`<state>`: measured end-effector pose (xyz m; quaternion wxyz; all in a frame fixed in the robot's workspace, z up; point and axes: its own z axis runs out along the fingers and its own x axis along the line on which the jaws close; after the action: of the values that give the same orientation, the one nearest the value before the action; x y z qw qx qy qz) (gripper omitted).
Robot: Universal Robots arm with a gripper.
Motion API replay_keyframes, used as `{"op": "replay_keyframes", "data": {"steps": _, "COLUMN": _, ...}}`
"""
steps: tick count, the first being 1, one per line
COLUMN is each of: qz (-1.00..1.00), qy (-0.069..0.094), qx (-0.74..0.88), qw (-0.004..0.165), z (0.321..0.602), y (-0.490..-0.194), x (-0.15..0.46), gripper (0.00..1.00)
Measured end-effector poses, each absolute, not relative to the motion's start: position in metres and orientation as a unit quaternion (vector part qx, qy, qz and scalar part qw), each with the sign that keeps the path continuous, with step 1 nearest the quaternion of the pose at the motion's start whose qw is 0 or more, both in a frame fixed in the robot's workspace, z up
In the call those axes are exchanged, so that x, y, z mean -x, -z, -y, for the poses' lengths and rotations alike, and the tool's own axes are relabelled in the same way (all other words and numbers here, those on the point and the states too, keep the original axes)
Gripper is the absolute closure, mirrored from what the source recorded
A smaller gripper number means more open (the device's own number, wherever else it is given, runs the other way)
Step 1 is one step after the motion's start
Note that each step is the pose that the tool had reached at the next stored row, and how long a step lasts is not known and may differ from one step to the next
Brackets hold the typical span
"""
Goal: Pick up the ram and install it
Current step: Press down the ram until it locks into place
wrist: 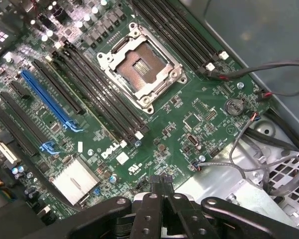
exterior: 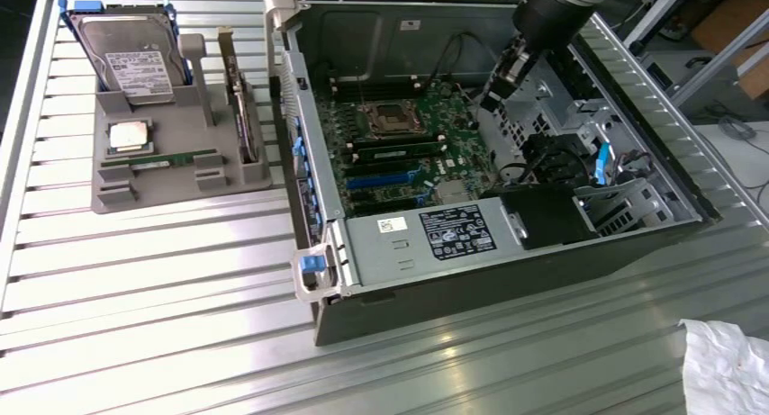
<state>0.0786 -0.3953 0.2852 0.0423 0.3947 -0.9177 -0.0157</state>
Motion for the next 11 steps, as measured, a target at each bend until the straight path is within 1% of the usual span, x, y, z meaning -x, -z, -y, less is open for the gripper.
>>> {"op": "replay_keyframes", "data": {"steps": 11, "qz": 0.937, "qy": 0.018, "qx": -0.346, "qw": 0.041, "z": 0.3953, "y": -0.2852, "x": -0.0785, "gripper": 0.89}}
